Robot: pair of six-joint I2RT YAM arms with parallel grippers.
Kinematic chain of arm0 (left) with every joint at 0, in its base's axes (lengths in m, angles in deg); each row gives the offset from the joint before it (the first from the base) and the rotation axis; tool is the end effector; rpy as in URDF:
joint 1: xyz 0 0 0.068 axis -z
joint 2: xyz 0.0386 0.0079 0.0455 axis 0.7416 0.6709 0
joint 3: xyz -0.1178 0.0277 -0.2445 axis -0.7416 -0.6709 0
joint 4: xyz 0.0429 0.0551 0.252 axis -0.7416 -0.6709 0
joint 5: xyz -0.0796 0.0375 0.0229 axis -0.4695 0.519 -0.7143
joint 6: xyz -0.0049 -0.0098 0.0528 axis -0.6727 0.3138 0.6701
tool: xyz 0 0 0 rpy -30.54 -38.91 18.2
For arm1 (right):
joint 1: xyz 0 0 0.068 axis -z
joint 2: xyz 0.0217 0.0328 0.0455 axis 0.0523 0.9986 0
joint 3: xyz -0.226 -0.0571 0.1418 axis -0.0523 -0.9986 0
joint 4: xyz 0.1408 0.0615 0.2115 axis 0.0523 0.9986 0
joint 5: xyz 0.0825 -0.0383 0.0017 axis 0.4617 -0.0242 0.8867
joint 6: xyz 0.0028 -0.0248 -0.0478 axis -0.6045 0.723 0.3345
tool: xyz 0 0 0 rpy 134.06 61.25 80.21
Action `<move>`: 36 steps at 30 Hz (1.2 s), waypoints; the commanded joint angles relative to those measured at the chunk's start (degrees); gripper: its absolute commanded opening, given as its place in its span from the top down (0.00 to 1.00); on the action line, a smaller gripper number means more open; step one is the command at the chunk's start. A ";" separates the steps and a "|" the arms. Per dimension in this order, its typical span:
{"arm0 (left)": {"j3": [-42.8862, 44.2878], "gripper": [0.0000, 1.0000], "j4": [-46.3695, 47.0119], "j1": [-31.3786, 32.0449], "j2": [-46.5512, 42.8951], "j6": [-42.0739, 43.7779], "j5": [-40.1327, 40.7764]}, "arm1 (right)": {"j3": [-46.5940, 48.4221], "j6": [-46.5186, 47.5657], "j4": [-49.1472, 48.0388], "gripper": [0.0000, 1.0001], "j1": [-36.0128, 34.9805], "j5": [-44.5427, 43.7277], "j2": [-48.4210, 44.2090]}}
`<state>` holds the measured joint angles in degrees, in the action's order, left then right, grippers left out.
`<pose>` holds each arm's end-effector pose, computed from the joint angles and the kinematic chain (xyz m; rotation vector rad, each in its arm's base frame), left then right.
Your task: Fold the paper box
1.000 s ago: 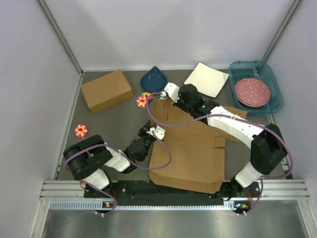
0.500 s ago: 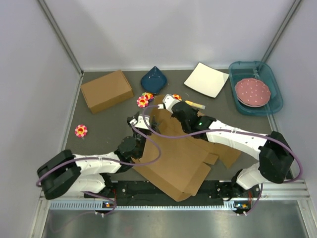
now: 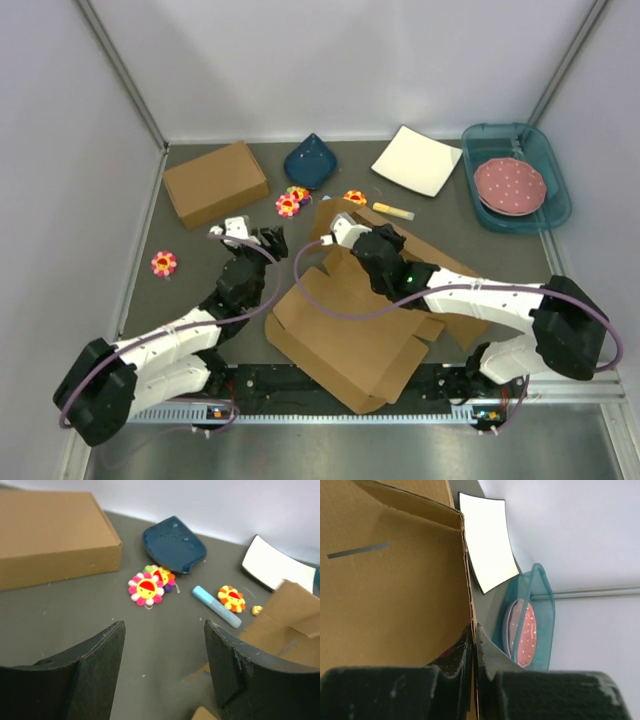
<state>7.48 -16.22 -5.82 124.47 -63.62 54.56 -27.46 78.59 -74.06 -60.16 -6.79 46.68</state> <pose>0.1683 -0.1223 0.2346 -0.1734 1.5357 -0.2956 0.1842 0.2346 0.2537 -1.0004 1.6454 -0.6657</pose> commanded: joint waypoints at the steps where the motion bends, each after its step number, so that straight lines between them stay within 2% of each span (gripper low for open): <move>1: -1.30 0.31 -2.94 -5.48 2.25 -11.76 -10.20 | -2.81 4.03 -9.28 1.00 -1.37 -1.84 -3.56; 8: 7.83 0.28 -7.25 -6.88 12.54 -10.88 -14.42 | -5.18 9.12 -14.28 1.00 -3.38 -3.24 -4.01; 12: 8.19 0.23 -3.83 -8.90 15.36 -12.02 -15.12 | -6.15 13.16 -17.00 1.00 -4.61 -4.38 -4.27; 22: 13.73 0.25 -0.13 -15.76 25.71 -14.83 -22.76 | -5.97 17.92 -19.12 1.00 -8.04 -6.15 -4.36; 28: 18.39 0.29 2.68 -17.43 32.49 -16.86 -35.94 | -6.06 17.92 -18.77 1.00 -9.01 -6.41 -4.10; 31: 17.87 0.30 10.40 -17.43 35.39 -17.82 -44.38 | -6.41 17.83 -18.68 1.00 -9.28 -6.23 -4.01; 36: 18.83 0.36 15.77 -17.52 39.61 -20.46 -54.05 | -6.50 17.83 -18.51 1.00 -9.89 -6.49 -3.92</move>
<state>24.33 -10.21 -23.20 161.52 -81.17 11.87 -33.76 96.30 -89.76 -68.82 -12.17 44.41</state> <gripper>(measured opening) 0.673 0.009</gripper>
